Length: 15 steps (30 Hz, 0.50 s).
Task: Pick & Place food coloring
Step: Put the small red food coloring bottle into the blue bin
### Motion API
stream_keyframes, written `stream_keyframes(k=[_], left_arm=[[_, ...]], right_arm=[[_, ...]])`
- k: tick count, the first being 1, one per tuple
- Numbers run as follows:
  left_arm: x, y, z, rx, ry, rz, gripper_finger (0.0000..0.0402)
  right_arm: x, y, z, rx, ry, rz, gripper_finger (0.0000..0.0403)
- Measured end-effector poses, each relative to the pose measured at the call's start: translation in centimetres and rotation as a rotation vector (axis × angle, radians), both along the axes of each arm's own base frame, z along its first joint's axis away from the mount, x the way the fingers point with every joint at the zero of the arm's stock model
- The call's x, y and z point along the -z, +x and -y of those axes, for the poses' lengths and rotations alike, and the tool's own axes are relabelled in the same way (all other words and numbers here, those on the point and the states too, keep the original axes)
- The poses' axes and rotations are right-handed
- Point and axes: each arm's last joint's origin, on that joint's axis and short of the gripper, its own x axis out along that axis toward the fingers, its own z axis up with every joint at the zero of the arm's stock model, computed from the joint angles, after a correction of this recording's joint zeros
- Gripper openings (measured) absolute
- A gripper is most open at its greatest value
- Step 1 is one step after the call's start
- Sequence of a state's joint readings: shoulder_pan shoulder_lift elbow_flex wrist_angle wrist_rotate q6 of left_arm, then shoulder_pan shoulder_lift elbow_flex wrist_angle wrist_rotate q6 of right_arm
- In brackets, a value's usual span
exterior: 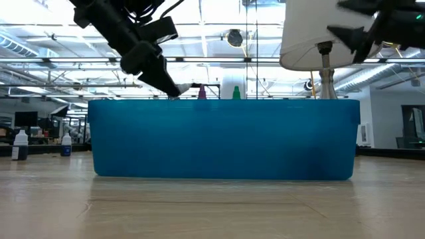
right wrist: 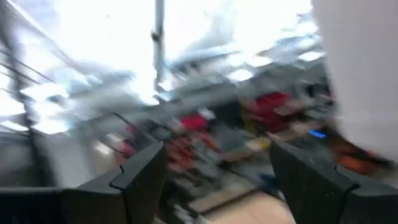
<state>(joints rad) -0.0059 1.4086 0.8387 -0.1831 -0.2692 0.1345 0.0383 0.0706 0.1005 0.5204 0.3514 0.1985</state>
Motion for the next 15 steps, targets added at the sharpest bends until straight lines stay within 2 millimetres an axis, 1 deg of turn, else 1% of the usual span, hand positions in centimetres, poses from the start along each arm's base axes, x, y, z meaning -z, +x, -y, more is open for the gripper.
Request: stream_keyframes(k=[1, 3, 6, 9, 12, 14, 15], left_arm=[[0.0, 0.0, 0.0, 0.002, 0.003, -0.004, 0.0053], [-0.4, 0.0, -0.1, 0.004, 0.009, -0.022, 0.0053], [-1.1, 0.5, -0.2, 0.002, 0.017, -0.039, 0.0053], [-1.7, 1.3, -0.2, 0.009, 0.033, -0.063, 0.0053], [-2.1, 2.7, -0.1, 0.028, 0.05, -0.072, 0.0053], [-2.0, 3.3, -0.1, 0.037, 0.057, -0.107, 0.0053], [-2.0, 3.7, -0.1, 0.041, 0.061, -0.108, 0.0053]], right_arm=[[0.2, 0.4, 0.1, 0.036, 0.004, -0.046, 0.0274], [0.2, 1.4, 0.1, 0.046, 0.001, -0.144, 0.0274], [-0.3, 3.9, 0.0, 0.037, 0.005, -0.288, 0.0274], [-0.8, 7.4, -0.2, 0.043, -0.027, -0.465, 0.0274], [-1.0, 11.4, -0.4, 0.053, -0.116, -0.614, 0.0274], [-0.9, 13.9, -0.5, 0.057, -0.185, -0.681, 0.0274], [-0.7, 14.9, -0.5, 0.057, -0.214, -0.711, 0.0274]])
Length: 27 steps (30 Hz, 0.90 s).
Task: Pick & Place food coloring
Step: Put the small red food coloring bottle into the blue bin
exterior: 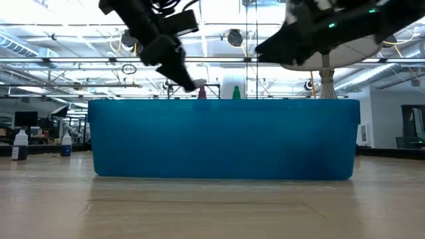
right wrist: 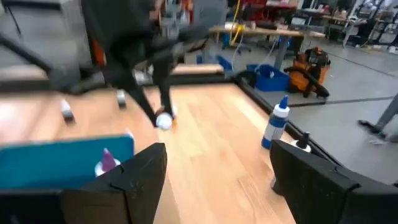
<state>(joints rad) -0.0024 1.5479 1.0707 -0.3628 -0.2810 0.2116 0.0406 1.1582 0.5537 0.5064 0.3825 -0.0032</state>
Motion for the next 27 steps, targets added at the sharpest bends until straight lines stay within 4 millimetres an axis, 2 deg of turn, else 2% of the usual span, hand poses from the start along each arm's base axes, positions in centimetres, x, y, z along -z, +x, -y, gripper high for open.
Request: stream_keyframes(k=[3, 7, 10, 17, 27], left_arm=[[-0.3, 0.7, 0.0, 0.011, 0.015, -0.01, 0.0053], [-0.9, 1.2, 0.2, 0.034, 0.035, -0.025, 0.0053], [-1.5, 1.4, 0.3, 0.046, 0.04, 0.012, 0.0053], [-1.6, 1.3, 0.3, 0.062, 0.043, 0.009, 0.0053], [-1.7, 1.5, 0.4, 0.081, 0.038, 0.034, 0.0053]], right_arm=[[0.6, 2.8, -0.2, -0.049, -0.03, -0.044, 0.0272], [1.5, 4.9, -0.3, -0.144, -0.013, -0.027, 0.0266], [2.0, 5.5, -0.2, -0.166, -0.006, 0.012, 0.0261], [2.8, 6.3, 0.4, -0.247, 0.074, 0.072, 0.0254], [3.1, 6.6, 1.6, -0.222, 0.085, 0.093, 0.0253]])
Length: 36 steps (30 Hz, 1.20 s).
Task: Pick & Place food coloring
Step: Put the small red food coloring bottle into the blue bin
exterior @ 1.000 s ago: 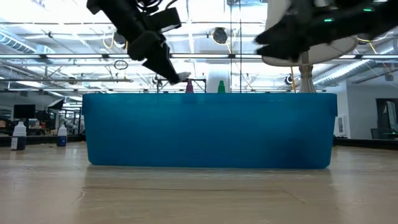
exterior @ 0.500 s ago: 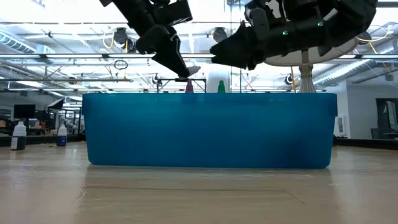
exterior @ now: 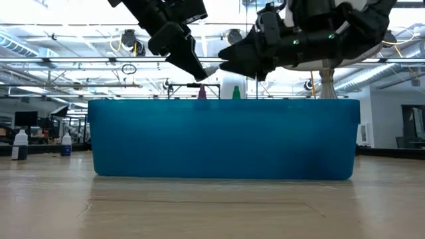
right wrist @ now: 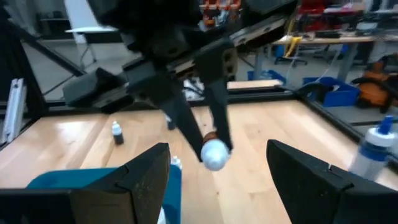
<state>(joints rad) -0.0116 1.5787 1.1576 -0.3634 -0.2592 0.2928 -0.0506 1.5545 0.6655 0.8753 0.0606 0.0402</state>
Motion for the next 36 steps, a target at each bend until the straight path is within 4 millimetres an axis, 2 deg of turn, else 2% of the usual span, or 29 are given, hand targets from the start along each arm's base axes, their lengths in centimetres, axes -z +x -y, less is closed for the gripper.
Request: stream_keyframes(k=[9, 25, 29, 36], left_arm=[[0.1, -0.1, 0.0, -0.007, -0.013, -0.005, 0.0053], [0.4, -0.4, 0.0, -0.015, -0.02, -0.049, 0.0053], [0.4, -0.4, 0.0, -0.015, -0.021, -0.049, 0.0053], [0.4, -0.4, 0.0, -0.019, -0.026, -0.045, 0.0053]], right_arm=[[1.8, 3.2, 0.5, -0.049, 0.01, -0.042, 0.0253], [1.5, 3.2, 0.5, -0.05, -0.019, -0.061, 0.0251], [1.5, 3.2, 0.5, -0.046, -0.031, -0.063, 0.0229], [1.5, 3.2, 0.7, -0.045, -0.052, -0.065, 0.0153]])
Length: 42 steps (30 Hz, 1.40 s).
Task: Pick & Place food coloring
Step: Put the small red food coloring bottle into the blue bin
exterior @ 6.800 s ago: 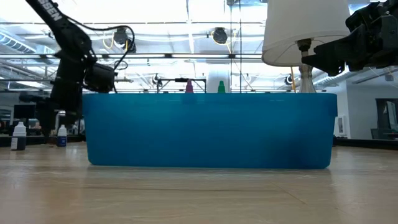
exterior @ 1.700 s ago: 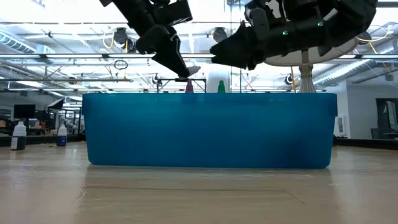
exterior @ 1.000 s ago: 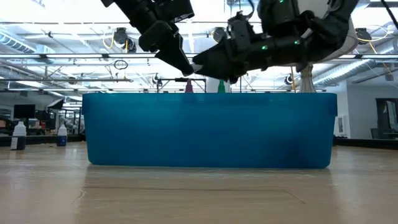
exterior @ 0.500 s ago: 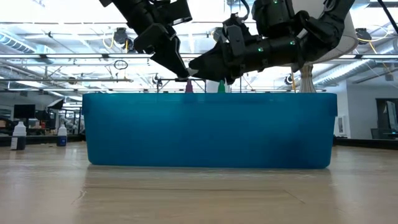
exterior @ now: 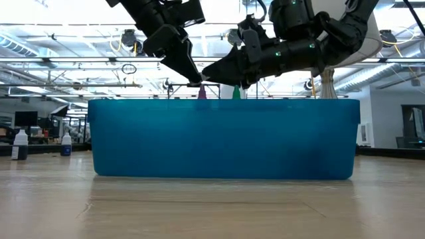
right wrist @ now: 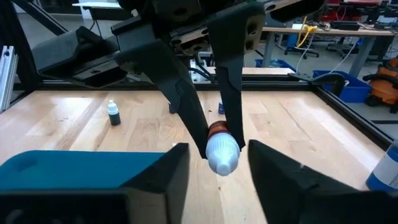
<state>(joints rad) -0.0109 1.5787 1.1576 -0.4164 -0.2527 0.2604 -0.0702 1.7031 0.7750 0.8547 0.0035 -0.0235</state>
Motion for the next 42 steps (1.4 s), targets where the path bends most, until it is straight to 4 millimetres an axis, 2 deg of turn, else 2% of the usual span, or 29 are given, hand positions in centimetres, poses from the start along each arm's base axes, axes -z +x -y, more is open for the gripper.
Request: stream_keyframes(k=[11, 15, 17, 21, 26, 31, 36, 39, 42], left_arm=[[0.0, 0.1, 0.0, 0.013, -0.017, 0.013, 0.0051], [-0.1, 0.1, 0.0, 0.006, -0.007, 0.019, 0.0051], [-0.2, 0.2, 0.0, -0.006, 0.002, 0.037, 0.0067], [-1.2, 0.0, 0.1, -0.025, -0.011, 0.09, 0.0139], [-2.7, -0.9, 0.2, 0.009, -0.056, 0.136, 0.0205], [-3.8, -1.6, 0.2, 0.08, -0.089, 0.167, 0.0233], [-4.3, -1.6, -0.2, 0.178, -0.126, 0.2, 0.024], [-4.6, -1.6, -0.8, 0.182, -0.135, 0.227, 0.024], [-3.6, -1.8, -1.7, 0.177, -0.146, 0.263, 0.0241]], right_arm=[[0.2, -0.1, 0.6, 0.009, -0.008, -0.022, 0.0041], [0.1, -0.1, 0.4, 0.003, -0.042, -0.02, 0.004], [-0.4, -0.4, 0.1, -0.005, -0.063, -0.03, 0.004], [-2.2, -1.3, -0.9, -0.003, -0.098, -0.042, 0.004], [-5.0, -3.1, -2.8, -0.014, -0.139, -0.103, 0.004], [-9.0, -3.6, -6.0, 0.004, -0.213, -0.311, 0.004], [-12.5, -2.2, -9.8, 0.011, -0.287, -0.54, 0.004], [-12.9, -0.9, -11.3, -0.007, -0.276, -0.713, 0.004], [-12.5, 0.6, -12.2, -0.094, -0.181, -0.872, 0.004]])
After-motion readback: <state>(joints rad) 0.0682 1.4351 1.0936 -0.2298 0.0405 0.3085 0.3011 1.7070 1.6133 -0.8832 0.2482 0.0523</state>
